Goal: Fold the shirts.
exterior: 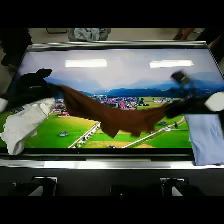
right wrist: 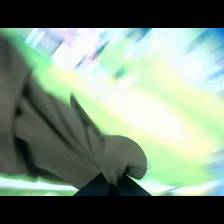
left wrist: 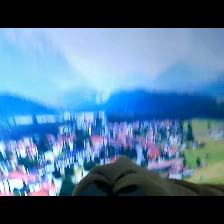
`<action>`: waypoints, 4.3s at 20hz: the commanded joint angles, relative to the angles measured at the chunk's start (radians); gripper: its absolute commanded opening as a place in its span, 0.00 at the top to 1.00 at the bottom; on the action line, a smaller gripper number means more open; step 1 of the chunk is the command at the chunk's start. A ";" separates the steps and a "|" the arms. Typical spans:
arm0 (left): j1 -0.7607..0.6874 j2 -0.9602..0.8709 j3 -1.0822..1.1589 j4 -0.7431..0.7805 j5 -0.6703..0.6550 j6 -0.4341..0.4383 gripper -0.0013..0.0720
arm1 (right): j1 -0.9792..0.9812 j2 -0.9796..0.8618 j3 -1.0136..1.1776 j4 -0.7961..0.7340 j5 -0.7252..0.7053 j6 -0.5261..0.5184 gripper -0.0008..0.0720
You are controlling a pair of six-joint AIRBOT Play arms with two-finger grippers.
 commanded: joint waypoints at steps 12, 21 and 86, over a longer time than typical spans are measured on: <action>0.361 0.409 0.339 0.096 -0.096 -0.067 0.95 | 0.000 0.272 0.563 -0.357 0.311 0.116 0.93; 0.360 0.523 -0.180 0.119 -0.160 -0.063 0.95 | 0.000 0.285 0.166 -0.319 0.660 0.107 0.93; 0.150 0.310 0.354 0.087 0.039 -0.054 0.94 | -0.094 0.342 0.389 0.008 -0.080 -0.132 0.93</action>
